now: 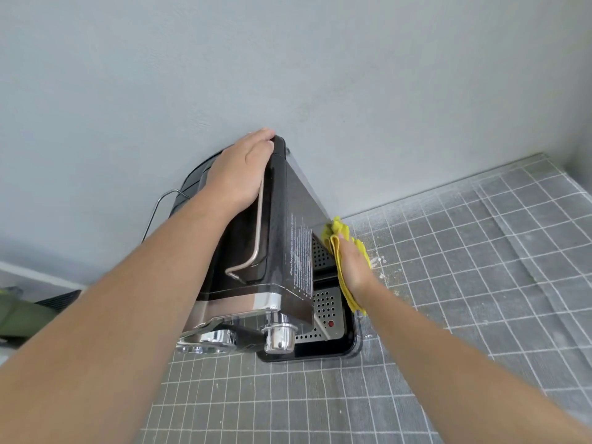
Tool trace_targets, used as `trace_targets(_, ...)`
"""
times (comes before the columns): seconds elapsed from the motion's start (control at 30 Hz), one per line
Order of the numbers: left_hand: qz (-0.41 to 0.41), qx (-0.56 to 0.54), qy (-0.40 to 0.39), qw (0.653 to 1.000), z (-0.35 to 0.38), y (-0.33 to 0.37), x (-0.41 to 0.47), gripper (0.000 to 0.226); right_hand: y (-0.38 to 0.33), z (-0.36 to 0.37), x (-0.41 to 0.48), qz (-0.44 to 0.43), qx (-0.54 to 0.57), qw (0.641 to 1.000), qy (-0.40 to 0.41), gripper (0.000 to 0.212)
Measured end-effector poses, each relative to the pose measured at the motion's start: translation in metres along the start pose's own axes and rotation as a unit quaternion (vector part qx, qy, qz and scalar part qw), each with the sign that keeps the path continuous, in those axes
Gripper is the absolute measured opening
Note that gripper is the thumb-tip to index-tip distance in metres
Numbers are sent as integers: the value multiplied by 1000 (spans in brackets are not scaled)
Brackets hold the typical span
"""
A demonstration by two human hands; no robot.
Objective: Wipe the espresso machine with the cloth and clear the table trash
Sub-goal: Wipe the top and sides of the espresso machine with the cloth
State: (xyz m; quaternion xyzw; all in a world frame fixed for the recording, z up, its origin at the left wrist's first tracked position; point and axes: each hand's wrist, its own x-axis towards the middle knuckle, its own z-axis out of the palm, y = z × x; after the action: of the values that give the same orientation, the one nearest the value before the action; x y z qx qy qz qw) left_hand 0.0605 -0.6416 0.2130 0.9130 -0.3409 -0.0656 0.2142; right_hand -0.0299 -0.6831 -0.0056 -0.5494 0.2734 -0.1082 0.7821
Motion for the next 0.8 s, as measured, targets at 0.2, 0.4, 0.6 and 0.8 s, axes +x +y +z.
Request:
trace_targets(0.2, 7, 29, 0, 1000, 0, -1, 0, 44, 15, -4, -29, 27, 3, 1000, -2, 50)
trace_targets(0.4, 4, 25, 6, 1000, 2, -2, 1, 43, -79, 16, 8, -38, 12, 999, 6, 48)
trace_targets(0.6, -3, 19, 5, 1000, 1, -1, 0, 44, -108, 42, -55, -264, 10, 963, -56, 49)
trace_targets(0.8, 2, 44, 11, 999, -1, 1, -2, 41, -106, 37, -28, -177, -12, 984, -33, 48)
